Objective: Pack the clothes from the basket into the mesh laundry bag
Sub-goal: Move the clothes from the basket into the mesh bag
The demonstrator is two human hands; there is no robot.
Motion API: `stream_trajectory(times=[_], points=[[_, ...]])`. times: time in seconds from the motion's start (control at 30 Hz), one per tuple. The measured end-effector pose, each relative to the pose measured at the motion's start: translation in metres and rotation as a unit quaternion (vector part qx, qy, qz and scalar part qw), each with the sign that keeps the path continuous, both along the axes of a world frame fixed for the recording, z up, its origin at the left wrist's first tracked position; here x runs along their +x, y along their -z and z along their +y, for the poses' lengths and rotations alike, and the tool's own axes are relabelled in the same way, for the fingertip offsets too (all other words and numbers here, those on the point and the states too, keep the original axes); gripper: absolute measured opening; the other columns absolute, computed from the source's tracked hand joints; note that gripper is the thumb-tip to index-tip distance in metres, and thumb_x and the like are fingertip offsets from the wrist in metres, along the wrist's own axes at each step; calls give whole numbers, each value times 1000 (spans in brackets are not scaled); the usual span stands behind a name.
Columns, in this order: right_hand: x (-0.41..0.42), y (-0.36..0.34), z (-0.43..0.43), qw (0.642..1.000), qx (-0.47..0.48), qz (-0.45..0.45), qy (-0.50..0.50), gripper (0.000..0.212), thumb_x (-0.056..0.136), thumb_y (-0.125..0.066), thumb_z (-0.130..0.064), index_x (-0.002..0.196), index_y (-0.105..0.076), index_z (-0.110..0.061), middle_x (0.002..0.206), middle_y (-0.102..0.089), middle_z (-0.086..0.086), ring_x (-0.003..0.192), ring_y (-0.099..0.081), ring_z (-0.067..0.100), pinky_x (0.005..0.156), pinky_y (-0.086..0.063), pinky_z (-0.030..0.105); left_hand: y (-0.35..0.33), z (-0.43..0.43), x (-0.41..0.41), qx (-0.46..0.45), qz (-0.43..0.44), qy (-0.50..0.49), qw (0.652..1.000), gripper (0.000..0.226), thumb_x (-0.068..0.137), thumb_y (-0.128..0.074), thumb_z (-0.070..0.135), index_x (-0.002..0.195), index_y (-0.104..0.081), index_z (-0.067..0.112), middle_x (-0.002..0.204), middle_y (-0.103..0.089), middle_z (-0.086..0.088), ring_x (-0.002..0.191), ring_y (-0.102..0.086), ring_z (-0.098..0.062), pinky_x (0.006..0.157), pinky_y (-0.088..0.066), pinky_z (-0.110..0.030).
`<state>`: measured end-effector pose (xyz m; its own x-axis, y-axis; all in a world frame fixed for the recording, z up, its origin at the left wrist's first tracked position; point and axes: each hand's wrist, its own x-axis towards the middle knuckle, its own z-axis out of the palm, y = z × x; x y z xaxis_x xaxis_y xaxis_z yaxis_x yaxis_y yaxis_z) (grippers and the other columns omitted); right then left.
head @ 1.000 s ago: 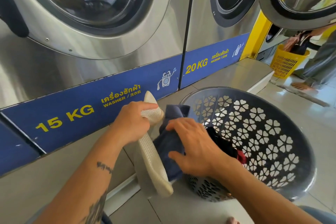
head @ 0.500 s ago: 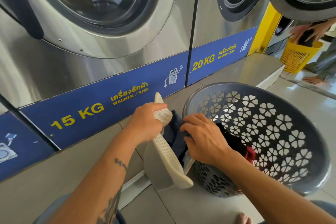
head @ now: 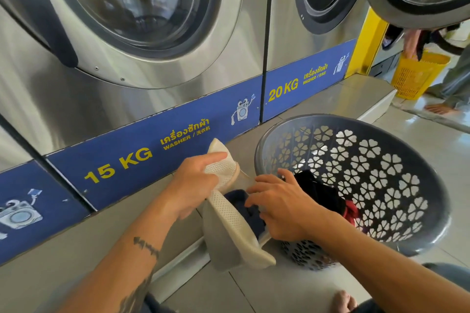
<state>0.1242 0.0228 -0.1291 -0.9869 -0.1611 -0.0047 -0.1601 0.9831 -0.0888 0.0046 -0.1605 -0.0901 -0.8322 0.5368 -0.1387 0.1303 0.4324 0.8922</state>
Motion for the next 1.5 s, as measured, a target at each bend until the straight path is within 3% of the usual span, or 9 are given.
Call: stream_trajectory(times=[0.13, 0.37, 0.5, 0.67, 0.93, 1.1, 1.27, 1.4, 1.5], points=[[11, 0, 1, 1000, -5, -1, 18, 58, 88, -60, -26, 144, -47, -36, 149, -45, -15, 147, -26, 13, 121, -10, 54, 6, -12, 17, 64, -106, -28, 992, 62, 85, -48, -8, 121, -65, 39, 131, -59, 2, 102, -57, -18, 68, -48, -24], [6, 7, 2, 999, -46, 16, 23, 53, 85, -57, -20, 138, -55, -28, 144, -50, -5, 138, -36, 19, 109, -40, 44, 56, -23, 28, -87, -31, -74, 993, 63, 80, -47, -6, 124, -66, 36, 131, -56, 0, 107, -56, -20, 81, -47, -26], [2, 6, 4, 996, -80, 38, 29, 48, 86, -58, -14, 132, -61, -27, 142, -52, -3, 133, -41, 20, 110, -40, 37, 68, -15, 24, -80, -52, -87, 992, 63, 82, -44, -6, 120, -68, 37, 133, -55, -4, 99, -58, -23, 63, -44, -22], [-14, 4, 53, 967, -187, 100, 140, 46, 88, -65, -14, 133, -60, -21, 131, -59, 2, 124, -50, 23, 104, -42, 35, 64, 1, 10, -64, -11, -61, 996, 67, 76, -44, -5, 124, -66, 36, 126, -64, -6, 105, -61, -31, 70, -45, -25], [-42, 70, 137, 934, -17, -254, 252, 89, 82, -67, -36, 157, -19, -37, 156, -33, 9, 141, -34, 39, 111, -40, 50, 45, 24, -8, -103, 46, 8, 994, 64, 83, -52, 1, 133, -56, 42, 143, -49, 4, 125, -48, -19, 97, -39, -30], [-57, 109, 155, 910, 99, -337, 220, 105, 78, -74, -45, 159, -8, -41, 159, -28, 7, 142, -29, 39, 110, -40, 53, 37, 44, -26, -128, 77, 29, 988, 65, 82, -51, -1, 134, -56, 40, 145, -49, 8, 132, -44, -17, 103, -37, -31], [-66, 153, 160, 880, 158, -396, 210, 118, 76, -81, -43, 155, 7, -51, 167, 17, 7, 151, 1, 49, 109, -29, 73, 39, 60, -35, -123, 73, 11, 990, 65, 80, -51, 0, 131, -58, 41, 143, -51, 8, 131, -45, -13, 100, -36, -27], [-65, 169, 161, 907, 204, -328, 170, 76, 84, -71, -30, 150, -33, -36, 144, -32, 12, 124, -49, 41, 90, -52, 54, 40, 60, -38, -136, 72, 3, 988, 66, 81, -50, -1, 131, -57, 43, 143, -51, 9, 131, -45, -14, 96, -35, -26], [-70, 153, 159, 936, 181, -258, 156, 48, 88, -60, -21, 135, -52, -24, 126, -48, 9, 111, -62, 36, 78, -53, 43, 38, 58, -39, -153, 67, -3, 986, 67, 79, -50, 1, 131, -57, 44, 145, -49, 8, 124, -51, -20, 95, -43, -32]])
